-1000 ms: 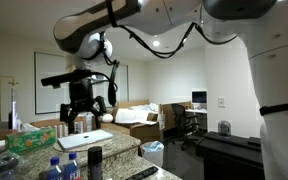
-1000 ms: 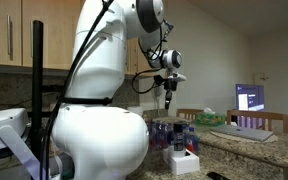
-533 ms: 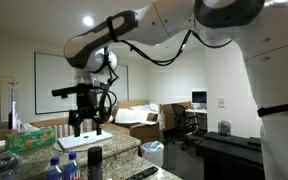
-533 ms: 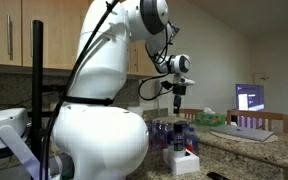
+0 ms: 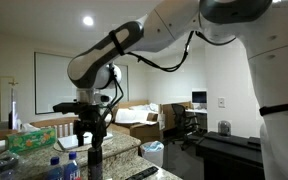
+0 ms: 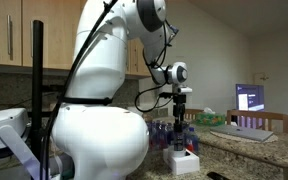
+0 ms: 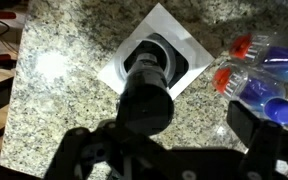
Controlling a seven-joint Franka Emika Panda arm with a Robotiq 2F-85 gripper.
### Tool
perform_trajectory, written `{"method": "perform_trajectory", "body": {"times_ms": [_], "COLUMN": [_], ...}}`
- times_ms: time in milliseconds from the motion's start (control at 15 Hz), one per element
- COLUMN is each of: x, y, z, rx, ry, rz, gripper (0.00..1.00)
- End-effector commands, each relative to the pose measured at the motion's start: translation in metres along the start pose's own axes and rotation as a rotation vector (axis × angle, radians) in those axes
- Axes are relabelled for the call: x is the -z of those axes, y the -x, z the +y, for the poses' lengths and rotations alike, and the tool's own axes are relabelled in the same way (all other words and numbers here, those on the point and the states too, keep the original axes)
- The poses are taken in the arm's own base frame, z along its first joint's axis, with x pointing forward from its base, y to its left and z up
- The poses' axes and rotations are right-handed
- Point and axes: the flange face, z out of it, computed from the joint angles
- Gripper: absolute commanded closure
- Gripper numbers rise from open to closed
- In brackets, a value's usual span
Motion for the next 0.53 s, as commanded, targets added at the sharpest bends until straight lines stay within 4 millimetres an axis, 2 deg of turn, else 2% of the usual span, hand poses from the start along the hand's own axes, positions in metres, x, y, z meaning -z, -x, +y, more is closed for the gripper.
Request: {"method": "perform_trajectory", "body": {"times_ms": [0, 467], "x": [0.002, 0.001], "y": [-0.004, -0.006], "z": [0.025, 0.037], "rx": [-0.111, -0.182], "ry": [-0.019, -0.002], "rz": [0.054, 0.060], "gripper": [0.00, 0.00]}}
